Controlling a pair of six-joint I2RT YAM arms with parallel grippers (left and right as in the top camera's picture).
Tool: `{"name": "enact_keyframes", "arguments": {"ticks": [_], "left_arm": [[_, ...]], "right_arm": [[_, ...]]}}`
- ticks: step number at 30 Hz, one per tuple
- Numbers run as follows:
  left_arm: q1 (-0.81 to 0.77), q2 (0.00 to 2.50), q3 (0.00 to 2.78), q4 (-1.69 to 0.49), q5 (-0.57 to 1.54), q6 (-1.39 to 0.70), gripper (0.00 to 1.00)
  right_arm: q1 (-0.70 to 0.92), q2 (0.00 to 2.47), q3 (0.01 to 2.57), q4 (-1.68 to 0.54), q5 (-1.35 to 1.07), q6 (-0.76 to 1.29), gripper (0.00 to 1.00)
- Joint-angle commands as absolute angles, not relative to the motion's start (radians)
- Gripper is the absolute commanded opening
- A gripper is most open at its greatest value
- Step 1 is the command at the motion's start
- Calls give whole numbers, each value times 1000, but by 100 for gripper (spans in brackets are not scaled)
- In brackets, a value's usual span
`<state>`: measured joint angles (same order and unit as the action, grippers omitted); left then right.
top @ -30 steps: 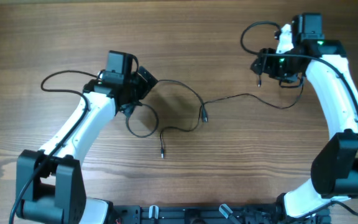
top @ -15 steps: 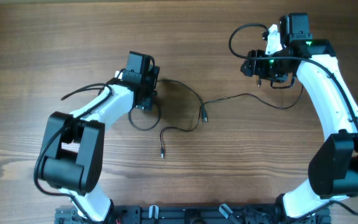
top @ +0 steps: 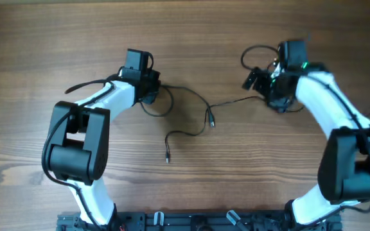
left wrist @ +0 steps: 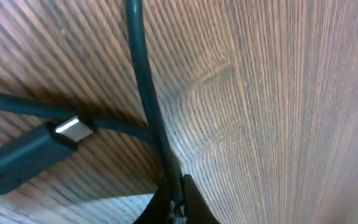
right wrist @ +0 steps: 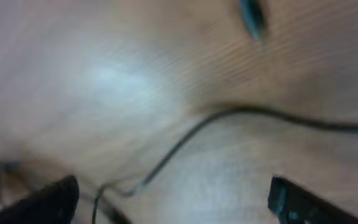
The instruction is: Untangle cables
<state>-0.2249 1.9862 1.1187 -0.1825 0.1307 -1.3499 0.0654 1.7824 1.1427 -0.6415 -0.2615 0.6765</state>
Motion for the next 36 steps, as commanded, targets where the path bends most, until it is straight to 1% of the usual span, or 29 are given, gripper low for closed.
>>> {"name": "enact_keyframes", "arguments": {"ticks": [1, 3, 4, 5, 6, 7, 8, 9, 10, 11, 12, 13, 14, 16, 18, 20, 25, 30, 31, 36], "left_arm": [[-198, 2081, 1053, -252, 59, -1316, 4], [-199, 2081, 1053, -251, 59, -1316, 4], [-199, 2081, 1053, -251, 60, -1316, 4], [-199, 2081, 1053, -251, 60, -1316, 4], [-199, 2081, 1053, -252, 60, -1316, 4], [-199, 2081, 1053, -255, 60, -1316, 4], [-199, 2081, 1053, -259, 59, -1316, 4], [-199, 2081, 1053, -267, 59, -1316, 4], [-199, 2081, 1053, -272, 59, -1312, 4], [-199, 2081, 1053, -279, 59, -1312, 4], [-199, 2081, 1053, -282, 59, -1312, 4], [-199, 2081, 1053, -283, 59, -1312, 4], [-199, 2081, 1053, -283, 60, -1312, 4], [-199, 2081, 1053, -282, 59, -1312, 4], [-201, 2081, 1053, -282, 59, -1312, 4], [-201, 2081, 1053, -284, 59, -1312, 4], [-201, 2081, 1053, -286, 59, -1312, 4], [-201, 2081, 1053, -285, 59, -1312, 4], [-201, 2081, 1053, -285, 59, -1313, 4], [-201, 2081, 1053, -255, 91, -1316, 4]], "right_arm": [[98, 1795, 984, -480, -274, 1023, 100], [128, 1795, 938, -397, -268, 1083, 100], [148, 1797, 917, -330, -255, 1088, 96], [165, 1804, 905, -285, -244, 1119, 79], [184, 1818, 901, -246, -245, 1156, 48], [196, 1827, 901, -221, -244, 1151, 19], [207, 1834, 901, -189, -231, 1117, 6], [203, 1827, 905, -138, -230, 992, 5], [183, 1785, 933, -146, -217, 875, 5], [160, 1740, 962, -171, -200, 803, 4], [127, 1681, 1002, -200, -191, 714, 5], [64, 1585, 1075, -215, -192, 566, 5], [19, 1527, 1134, -222, -192, 466, 5], [-94, 1446, 1293, -319, -192, 338, 4], [-185, 1435, 1431, -393, -192, 203, 4], [-264, 1446, 1523, -400, -191, 87, 4], [-403, 1528, 1554, -220, -95, -66, 4], [-485, 1735, 1560, 37, -75, -79, 4], [-511, 1808, 1594, 88, -74, -79, 4], [-589, 2051, 1782, 105, -74, -76, 4]]}}
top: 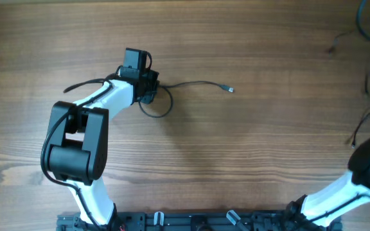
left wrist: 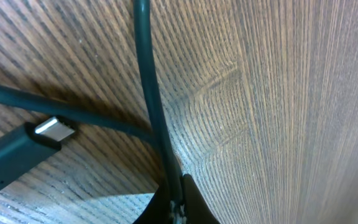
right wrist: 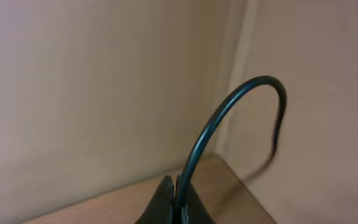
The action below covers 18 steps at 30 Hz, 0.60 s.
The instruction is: Untangle cables
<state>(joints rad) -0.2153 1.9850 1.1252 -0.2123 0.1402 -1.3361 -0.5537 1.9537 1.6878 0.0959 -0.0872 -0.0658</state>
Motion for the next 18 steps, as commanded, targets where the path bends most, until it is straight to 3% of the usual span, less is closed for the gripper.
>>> {"name": "enact_keyframes", "arguments": {"ticks": [1, 6, 12, 14, 18], "left_arm": [[-201, 2081, 1053, -253, 97, -1316, 4], [-201, 2081, 1053, -224, 128, -1316, 4], [-205, 2081, 1053, -199, 157, -1316, 4], [-211, 2081, 1053, -195, 157, -1316, 4], [-222, 2081, 1053, -194, 157, -1316, 4]], "right_arm": [[-601, 2088, 1800, 110, -74, -76, 4], [-625, 2339, 1806, 81, -96, -32, 5], [-610, 2394, 1840, -92, -215, 110, 12], [-598, 2394, 1918, -242, -174, 105, 98], [-597, 2363, 2130, -530, -134, 121, 100]]}}
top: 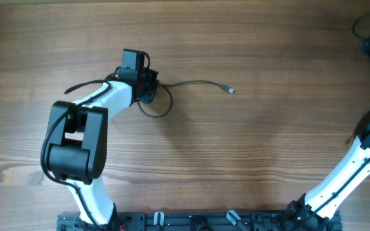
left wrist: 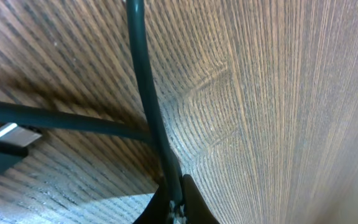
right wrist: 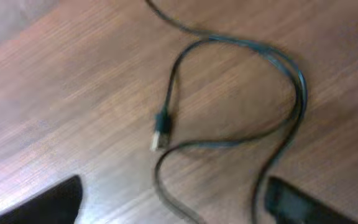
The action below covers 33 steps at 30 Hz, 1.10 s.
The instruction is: Untangle cables
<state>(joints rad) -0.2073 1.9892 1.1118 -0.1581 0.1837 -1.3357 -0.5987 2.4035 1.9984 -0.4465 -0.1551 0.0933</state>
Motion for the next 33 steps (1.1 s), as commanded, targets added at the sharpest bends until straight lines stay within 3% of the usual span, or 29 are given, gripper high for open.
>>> {"name": "enact_keyframes", "arguments": {"ticks": [1, 6, 13, 14, 16, 17, 19, 25, 33], "left_arm": [[-230, 2081, 1053, -191, 157, -1314, 4], [-289, 2080, 1053, 73, 419, -1073, 4], [-414, 1965, 1055, 184, 456, -881, 6], [-412, 1932, 1055, 175, 452, -860, 13], [-377, 1815, 1055, 122, 398, -814, 39], [-355, 1765, 1055, 88, 360, -814, 63], [-285, 1653, 1055, 1, 275, -815, 100], [-16, 1497, 1055, -331, 92, -819, 100], [152, 1500, 1055, -489, 92, -822, 100]], "right_arm": [[-597, 2320, 2162, -593, -130, 166, 100], [-583, 2115, 2164, -837, -138, 324, 100], [-443, 2081, 2153, -1082, -271, 150, 100], [-407, 2082, 2153, -1103, -281, 120, 100], [-325, 2082, 2152, -1139, -326, 42, 100], [-271, 2082, 2152, -1158, -355, -1, 100], [-159, 2091, 2151, -1179, -361, -73, 100], [163, 2153, 2000, -1119, -409, -382, 100], [471, 2171, 1717, -758, -161, -374, 100]]}}
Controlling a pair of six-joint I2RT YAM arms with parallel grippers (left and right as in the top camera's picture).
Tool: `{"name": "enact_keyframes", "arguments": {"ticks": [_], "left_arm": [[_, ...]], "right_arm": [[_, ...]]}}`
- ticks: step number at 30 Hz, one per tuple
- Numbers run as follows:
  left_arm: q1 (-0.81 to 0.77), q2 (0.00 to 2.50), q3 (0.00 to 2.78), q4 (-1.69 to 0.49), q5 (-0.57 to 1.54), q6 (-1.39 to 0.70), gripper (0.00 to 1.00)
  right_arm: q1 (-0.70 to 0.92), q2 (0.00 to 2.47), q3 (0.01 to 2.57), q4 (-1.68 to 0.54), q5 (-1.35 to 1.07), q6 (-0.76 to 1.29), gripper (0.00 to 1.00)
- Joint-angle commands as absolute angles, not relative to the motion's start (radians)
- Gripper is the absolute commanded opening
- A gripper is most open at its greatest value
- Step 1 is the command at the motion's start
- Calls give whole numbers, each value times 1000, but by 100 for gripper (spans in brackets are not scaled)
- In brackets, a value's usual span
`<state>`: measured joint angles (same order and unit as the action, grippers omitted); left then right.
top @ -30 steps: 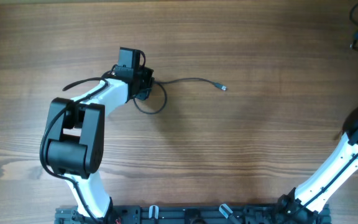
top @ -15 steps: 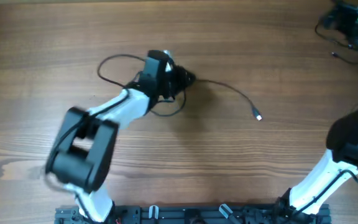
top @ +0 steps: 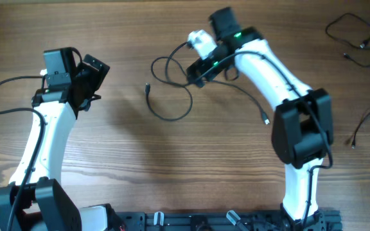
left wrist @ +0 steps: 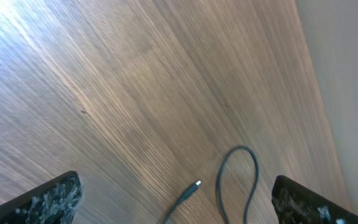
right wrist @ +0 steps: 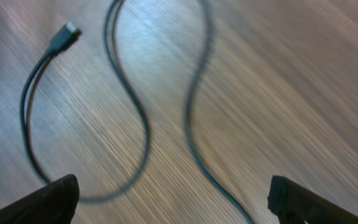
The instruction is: Untangle cables
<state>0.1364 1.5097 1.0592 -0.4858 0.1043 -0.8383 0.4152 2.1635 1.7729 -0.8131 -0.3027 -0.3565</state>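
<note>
A tangle of thin black cables [top: 172,86] lies at the table's middle, with loops, one plug end [top: 148,86] on the left and another plug [top: 266,119] on the right. My right gripper [top: 196,67] hovers open over the tangle's upper part. Its wrist view shows curving cable strands [right wrist: 135,118] and a plug [right wrist: 67,32] on the wood beyond the gripper [right wrist: 173,200], nothing between the fingers. My left gripper [top: 94,82] is open at the left, apart from the tangle. In its view [left wrist: 176,200] a plug [left wrist: 194,185] and a loop [left wrist: 238,168] lie ahead.
A separate cable loop [top: 5,96] runs past the left arm to the table's left edge. More cables lie at the back right corner [top: 358,38] and at the right edge [top: 368,125]. The table is brown wood [top: 172,173].
My left gripper was shut on a cable left of centre; it is now open further left. My right gripper went from the back right corner to the centre, where a tangle now lies.
First my left gripper was shut on a cable and my right was open beside a tangle. Then the right was shut on a cable at the far right, later open above it there. Now both are open, the right over a central tangle.
</note>
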Motion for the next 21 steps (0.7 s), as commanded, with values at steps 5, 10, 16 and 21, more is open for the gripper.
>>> {"name": "enact_keyframes", "arguments": {"ticks": [5, 10, 16, 21], "left_arm": [[153, 1500, 1055, -492, 92, -822, 100], [153, 1500, 1055, -495, 92, -822, 100], [153, 1500, 1055, -495, 92, -822, 100], [153, 1500, 1055, -495, 92, -822, 100]], "right_arm": [[509, 2209, 1661, -651, -130, -337, 100], [517, 2277, 1661, -663, -130, -302, 100], [518, 2315, 1642, -720, 76, -174, 4], [476, 2297, 1644, -780, 291, -20, 4]]}}
